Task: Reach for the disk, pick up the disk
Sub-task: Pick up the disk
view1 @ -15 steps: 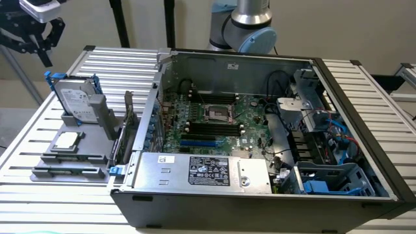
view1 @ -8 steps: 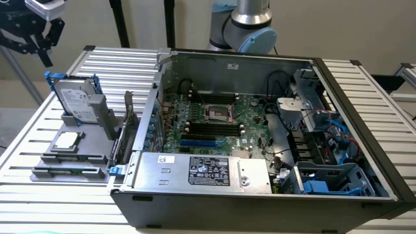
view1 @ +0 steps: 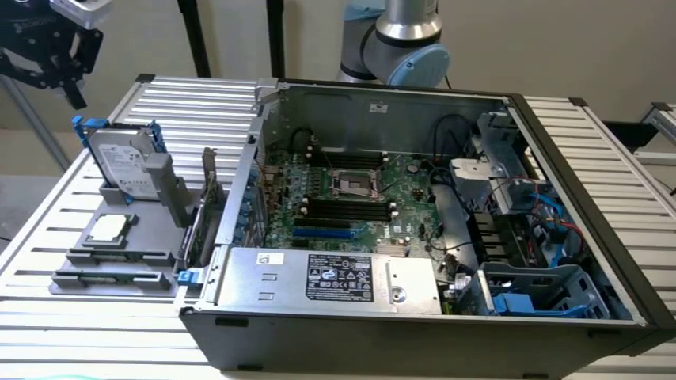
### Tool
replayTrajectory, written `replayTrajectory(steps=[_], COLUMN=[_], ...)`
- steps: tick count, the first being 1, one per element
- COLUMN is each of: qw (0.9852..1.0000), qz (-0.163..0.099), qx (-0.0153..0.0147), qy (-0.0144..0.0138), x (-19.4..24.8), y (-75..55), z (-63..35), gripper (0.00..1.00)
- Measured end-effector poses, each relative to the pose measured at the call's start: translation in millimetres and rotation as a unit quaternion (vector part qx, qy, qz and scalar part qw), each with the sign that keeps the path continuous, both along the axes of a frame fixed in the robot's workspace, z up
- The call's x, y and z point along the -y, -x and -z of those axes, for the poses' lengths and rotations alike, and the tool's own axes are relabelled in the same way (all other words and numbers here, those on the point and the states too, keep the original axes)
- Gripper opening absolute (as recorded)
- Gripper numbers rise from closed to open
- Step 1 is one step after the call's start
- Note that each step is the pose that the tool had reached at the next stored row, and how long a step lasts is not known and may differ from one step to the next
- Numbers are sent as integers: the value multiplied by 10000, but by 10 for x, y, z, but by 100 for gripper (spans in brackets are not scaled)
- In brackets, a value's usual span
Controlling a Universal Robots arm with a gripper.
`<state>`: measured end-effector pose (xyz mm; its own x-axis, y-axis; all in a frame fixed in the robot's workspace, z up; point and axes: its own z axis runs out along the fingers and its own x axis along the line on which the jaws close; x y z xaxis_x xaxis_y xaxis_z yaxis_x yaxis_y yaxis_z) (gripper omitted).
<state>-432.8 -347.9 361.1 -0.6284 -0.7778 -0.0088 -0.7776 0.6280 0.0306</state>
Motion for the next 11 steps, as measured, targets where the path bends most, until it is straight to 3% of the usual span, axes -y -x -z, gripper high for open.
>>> replayTrajectory(steps=[5, 11], qw=[9989, 9952], qz=[-461, -982], qx=[25, 57], qy=[0, 0], x=[0, 0], y=[0, 0], z=[-1, 0], gripper=[11, 11])
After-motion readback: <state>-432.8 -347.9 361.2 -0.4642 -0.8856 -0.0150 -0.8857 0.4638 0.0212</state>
